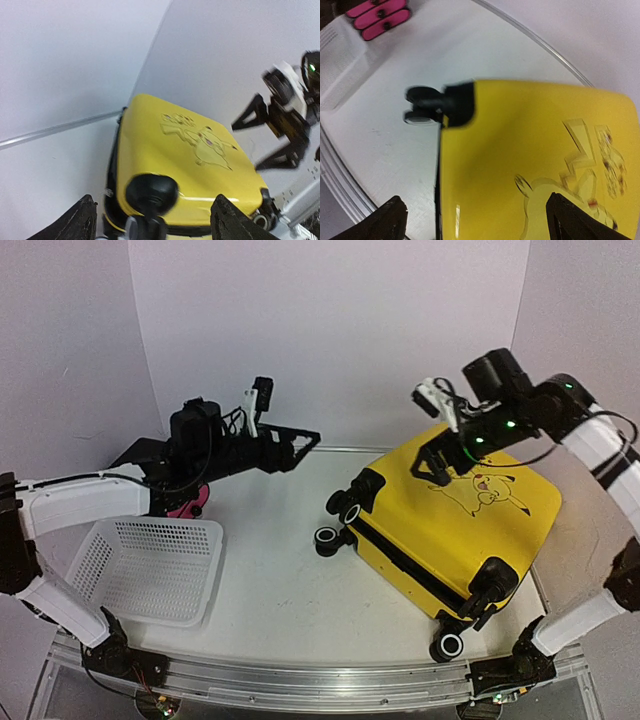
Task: Open, take out, and arrange the luggage
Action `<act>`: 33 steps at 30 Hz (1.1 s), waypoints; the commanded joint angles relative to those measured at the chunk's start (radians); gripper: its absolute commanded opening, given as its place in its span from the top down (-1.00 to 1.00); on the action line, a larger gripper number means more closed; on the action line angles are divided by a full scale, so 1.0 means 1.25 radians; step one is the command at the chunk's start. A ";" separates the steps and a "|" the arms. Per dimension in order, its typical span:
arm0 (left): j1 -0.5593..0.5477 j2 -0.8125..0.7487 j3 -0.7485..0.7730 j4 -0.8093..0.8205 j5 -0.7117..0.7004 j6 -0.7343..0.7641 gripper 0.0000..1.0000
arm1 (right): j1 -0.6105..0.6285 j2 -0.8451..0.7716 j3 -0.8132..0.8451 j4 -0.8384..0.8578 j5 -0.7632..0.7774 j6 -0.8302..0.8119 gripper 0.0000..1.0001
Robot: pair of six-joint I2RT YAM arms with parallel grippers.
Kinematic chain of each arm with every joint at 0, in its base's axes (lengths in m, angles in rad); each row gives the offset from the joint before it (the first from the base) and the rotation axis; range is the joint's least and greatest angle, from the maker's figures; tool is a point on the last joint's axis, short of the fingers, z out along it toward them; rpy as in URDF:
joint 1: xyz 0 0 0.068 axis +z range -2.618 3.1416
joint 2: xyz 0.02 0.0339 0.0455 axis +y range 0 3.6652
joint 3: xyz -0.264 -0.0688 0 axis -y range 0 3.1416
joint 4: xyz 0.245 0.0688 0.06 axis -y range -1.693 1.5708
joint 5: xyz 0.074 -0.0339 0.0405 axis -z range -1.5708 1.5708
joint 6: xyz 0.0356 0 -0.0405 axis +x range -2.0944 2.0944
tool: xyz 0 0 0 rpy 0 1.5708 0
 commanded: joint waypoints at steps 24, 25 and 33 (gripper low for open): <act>-0.638 0.566 0.522 -0.160 -0.457 0.248 -0.99 | -0.514 -0.406 -0.256 -0.176 -0.199 0.278 -0.96; -0.638 0.588 0.546 -0.166 -0.467 0.240 -0.99 | -0.514 -0.418 -0.250 -0.178 -0.196 0.280 -0.97; -0.637 0.703 0.689 -0.205 -0.465 0.168 -0.92 | -0.514 -0.457 -0.214 -0.189 -0.211 0.296 -0.97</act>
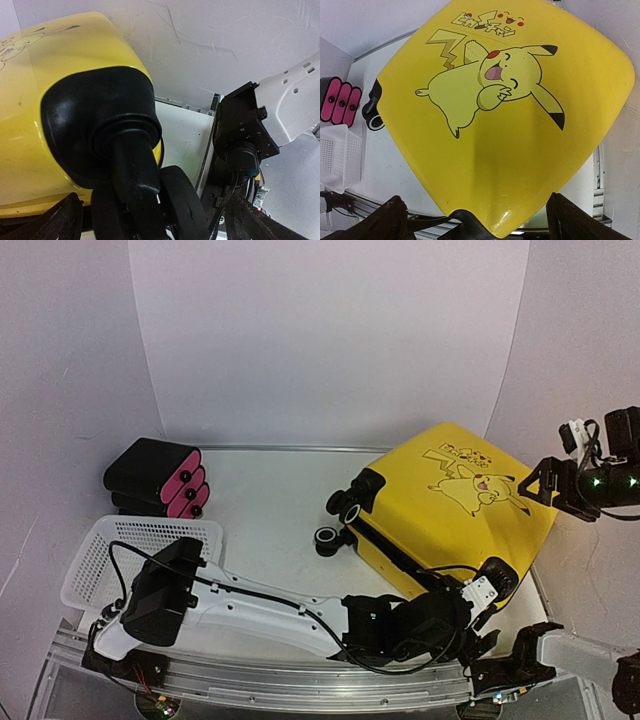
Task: Open, take out, and arrange the luggage
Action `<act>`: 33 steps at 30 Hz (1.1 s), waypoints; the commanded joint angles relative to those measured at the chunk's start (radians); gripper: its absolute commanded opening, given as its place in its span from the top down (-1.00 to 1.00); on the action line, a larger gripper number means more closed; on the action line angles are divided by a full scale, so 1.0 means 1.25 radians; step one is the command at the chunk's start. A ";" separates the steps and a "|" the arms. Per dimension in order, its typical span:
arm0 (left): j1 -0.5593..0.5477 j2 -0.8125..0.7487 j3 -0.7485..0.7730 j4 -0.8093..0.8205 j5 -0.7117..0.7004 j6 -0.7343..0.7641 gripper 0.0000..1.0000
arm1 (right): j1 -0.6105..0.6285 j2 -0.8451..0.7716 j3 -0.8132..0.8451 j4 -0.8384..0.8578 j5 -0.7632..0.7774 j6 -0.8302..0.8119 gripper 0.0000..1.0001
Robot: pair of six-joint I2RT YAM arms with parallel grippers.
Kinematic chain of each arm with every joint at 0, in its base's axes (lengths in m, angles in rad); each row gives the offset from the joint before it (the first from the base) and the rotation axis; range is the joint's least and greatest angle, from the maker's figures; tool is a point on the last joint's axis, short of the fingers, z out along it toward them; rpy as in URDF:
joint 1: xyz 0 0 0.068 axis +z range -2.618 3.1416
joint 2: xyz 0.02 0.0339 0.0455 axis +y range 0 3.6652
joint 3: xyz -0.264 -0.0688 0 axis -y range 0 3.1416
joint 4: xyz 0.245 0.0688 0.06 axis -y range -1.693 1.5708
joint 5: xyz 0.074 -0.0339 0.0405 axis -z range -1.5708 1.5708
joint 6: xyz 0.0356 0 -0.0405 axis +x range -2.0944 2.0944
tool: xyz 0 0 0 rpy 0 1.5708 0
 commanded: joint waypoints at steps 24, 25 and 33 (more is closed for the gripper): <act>0.259 -0.403 -0.321 -0.038 0.205 -0.115 0.89 | -0.001 0.022 0.004 -0.040 0.092 -0.062 -0.96; 0.275 -0.433 -0.348 -0.038 0.215 -0.112 0.93 | 0.000 0.027 0.003 -0.040 0.099 -0.066 -0.96; 0.429 -0.626 -0.481 -0.041 0.349 -0.160 1.00 | -0.001 0.078 0.032 -0.040 0.147 -0.080 -0.96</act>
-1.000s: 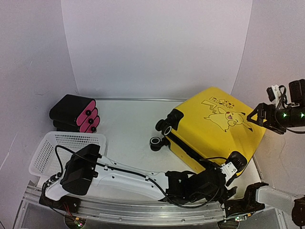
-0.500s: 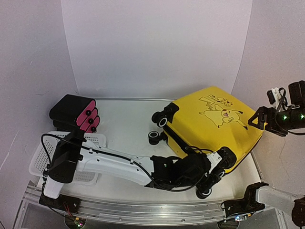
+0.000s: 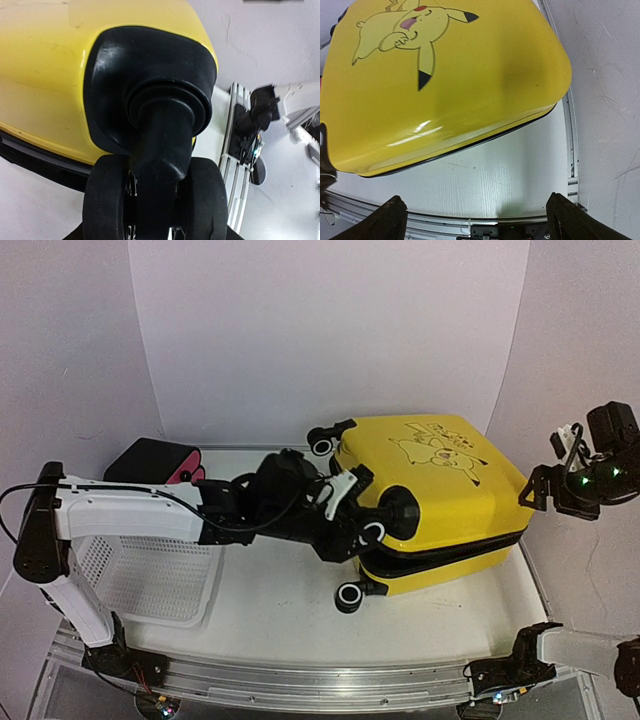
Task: Open, take out, and arrange the luggage
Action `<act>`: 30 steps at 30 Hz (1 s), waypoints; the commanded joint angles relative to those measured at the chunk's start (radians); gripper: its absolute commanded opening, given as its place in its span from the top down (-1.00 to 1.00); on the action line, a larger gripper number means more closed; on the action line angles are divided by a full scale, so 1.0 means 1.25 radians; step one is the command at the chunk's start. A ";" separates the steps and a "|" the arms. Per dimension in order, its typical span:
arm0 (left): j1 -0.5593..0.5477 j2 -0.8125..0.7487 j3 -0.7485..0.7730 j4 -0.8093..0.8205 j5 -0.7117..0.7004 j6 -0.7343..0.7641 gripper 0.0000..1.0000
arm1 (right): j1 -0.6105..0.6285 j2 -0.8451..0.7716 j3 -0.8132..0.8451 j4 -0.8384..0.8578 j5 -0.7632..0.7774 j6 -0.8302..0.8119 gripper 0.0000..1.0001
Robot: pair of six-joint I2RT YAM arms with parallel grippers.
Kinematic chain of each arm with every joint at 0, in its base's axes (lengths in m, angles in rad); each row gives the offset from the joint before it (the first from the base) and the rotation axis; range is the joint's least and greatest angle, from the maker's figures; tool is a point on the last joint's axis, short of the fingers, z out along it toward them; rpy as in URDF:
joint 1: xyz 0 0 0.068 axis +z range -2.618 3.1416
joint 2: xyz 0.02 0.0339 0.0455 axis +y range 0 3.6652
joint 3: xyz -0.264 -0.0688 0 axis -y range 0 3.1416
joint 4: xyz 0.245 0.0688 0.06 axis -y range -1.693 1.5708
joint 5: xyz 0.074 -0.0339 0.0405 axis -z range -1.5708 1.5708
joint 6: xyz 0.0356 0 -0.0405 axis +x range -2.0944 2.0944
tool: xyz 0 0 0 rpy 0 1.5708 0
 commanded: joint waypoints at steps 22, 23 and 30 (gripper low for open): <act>0.362 -0.022 0.341 0.086 0.050 -0.279 1.00 | -0.175 0.214 0.092 0.134 0.046 0.049 -0.96; 0.364 -0.013 0.356 0.086 0.051 -0.281 1.00 | -0.181 0.203 0.064 0.181 -0.001 0.045 -0.97; 0.376 0.018 0.413 0.086 0.071 -0.289 1.00 | -0.181 0.247 -0.078 0.568 -0.274 0.056 -0.96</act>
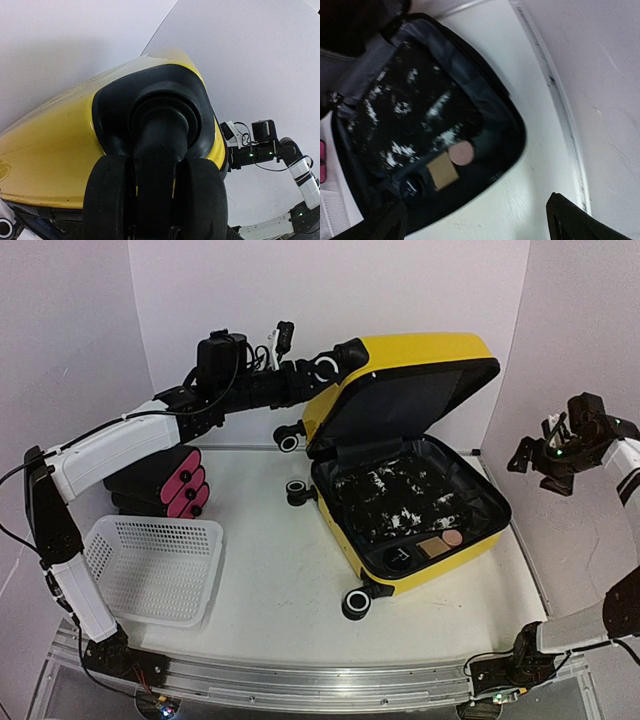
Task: Open, take out, and arrange the luggage
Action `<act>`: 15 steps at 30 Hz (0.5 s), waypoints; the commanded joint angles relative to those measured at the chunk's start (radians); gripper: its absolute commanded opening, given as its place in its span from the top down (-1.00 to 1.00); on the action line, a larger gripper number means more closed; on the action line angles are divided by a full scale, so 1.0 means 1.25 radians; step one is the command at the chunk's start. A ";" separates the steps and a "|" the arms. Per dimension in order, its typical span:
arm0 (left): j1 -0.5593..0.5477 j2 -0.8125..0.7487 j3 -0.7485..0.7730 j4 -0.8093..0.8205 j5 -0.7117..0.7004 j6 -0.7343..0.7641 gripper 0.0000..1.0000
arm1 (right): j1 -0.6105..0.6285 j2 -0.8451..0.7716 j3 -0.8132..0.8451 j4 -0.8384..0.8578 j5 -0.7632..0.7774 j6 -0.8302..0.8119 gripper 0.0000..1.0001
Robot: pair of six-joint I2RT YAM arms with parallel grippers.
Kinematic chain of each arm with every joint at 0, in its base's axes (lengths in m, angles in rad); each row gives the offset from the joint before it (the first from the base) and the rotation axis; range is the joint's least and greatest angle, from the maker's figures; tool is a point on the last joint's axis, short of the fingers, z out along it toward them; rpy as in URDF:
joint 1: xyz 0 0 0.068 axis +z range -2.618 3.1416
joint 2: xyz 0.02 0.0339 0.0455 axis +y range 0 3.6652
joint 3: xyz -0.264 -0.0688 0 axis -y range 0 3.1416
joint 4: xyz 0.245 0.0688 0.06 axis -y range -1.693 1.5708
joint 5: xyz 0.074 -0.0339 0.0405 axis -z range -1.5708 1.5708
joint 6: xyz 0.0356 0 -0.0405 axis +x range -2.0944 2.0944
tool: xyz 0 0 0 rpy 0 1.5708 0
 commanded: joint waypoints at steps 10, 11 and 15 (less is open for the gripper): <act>0.029 0.006 0.097 0.039 -0.089 -0.049 1.00 | 0.006 0.324 0.044 0.893 -0.297 0.175 -0.82; 0.030 0.009 0.100 0.038 -0.088 -0.050 1.00 | 0.007 0.363 0.052 0.944 -0.298 0.181 -0.75; 0.031 0.021 0.113 0.038 -0.075 -0.054 1.00 | 0.013 0.500 0.092 1.169 -0.340 0.234 -0.49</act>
